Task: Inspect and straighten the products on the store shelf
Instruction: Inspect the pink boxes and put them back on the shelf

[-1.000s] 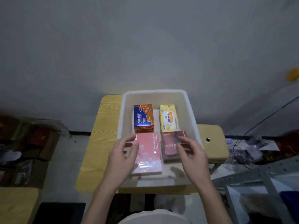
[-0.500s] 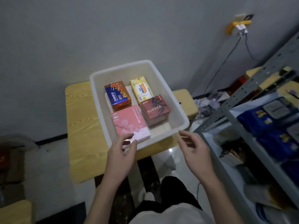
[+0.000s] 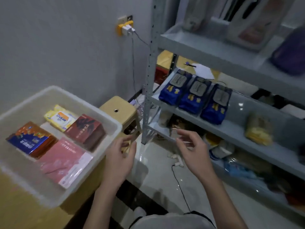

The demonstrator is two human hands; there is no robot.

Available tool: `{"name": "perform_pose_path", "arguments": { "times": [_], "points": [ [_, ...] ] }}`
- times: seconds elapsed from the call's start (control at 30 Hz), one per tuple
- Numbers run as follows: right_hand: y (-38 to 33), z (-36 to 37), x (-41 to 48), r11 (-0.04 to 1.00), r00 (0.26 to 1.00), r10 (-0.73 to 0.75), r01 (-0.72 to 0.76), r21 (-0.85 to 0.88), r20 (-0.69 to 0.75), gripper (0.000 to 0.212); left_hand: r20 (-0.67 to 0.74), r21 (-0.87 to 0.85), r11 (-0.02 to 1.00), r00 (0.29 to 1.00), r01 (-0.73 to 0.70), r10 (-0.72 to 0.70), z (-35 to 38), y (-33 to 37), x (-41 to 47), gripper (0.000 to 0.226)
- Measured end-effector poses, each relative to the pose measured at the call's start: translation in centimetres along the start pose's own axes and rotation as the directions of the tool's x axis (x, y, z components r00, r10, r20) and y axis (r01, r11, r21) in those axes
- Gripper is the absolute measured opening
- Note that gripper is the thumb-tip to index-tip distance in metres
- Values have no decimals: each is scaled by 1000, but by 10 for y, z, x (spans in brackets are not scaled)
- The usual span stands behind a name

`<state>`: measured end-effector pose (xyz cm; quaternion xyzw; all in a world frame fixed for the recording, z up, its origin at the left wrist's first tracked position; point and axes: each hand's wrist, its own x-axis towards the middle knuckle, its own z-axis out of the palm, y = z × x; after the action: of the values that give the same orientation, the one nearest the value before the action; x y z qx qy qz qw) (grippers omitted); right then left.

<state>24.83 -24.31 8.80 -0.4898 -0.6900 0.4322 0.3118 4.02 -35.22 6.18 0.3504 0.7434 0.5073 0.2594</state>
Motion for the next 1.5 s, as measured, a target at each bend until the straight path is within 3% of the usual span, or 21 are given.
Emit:
{"name": "perform_pose_path", "arguments": {
  "times": [0.2, 0.37, 0.53, 0.7, 0.87, 1.03, 1.2, 1.4, 1.5],
  "points": [
    [59, -113, -58, 996, 934, 86, -84, 20, -346, 28, 325, 28, 981, 930, -192, 172, 116, 55, -10, 22],
    [109, -211, -141, 985, 787, 169, -148, 85, -593, 31, 598, -10, 956, 764, -295, 242, 231, 101, -75, 26],
    [162, -304, -245, 950, 608, 294, -272, 154, -738, 27, 767, -88, 936, 577, -341, 282, 347, 138, -179, 21],
    [198, -378, -345, 901, 404, 344, -395, 177, -848, 26, 849, -167, 886, 394, -433, 353, 440, 164, -285, 20],
    [220, -418, -409, 856, 222, 370, -458, 239, -902, 25, 930, -205, 854, 178, -479, 323, 497, 187, -357, 20],
    [247, -450, -436, 827, 117, 411, -465, 316, -904, 24, 955, -221, 823, 53, -523, 291, 548, 209, -398, 19],
    [282, -506, -435, 814, 72, 434, -458, 357, -898, 23, 976, -192, 826, -13, -531, 218, 621, 228, -421, 21],
    [319, -597, -413, 816, 4, 406, -452, 360, -914, 23, 968, -229, 795, -43, -562, 248, 730, 271, -443, 23],
    [334, -636, -410, 810, -23, 394, -465, 359, -919, 23, 967, -249, 796, -93, -552, 238, 776, 288, -456, 21]
  ]
}}
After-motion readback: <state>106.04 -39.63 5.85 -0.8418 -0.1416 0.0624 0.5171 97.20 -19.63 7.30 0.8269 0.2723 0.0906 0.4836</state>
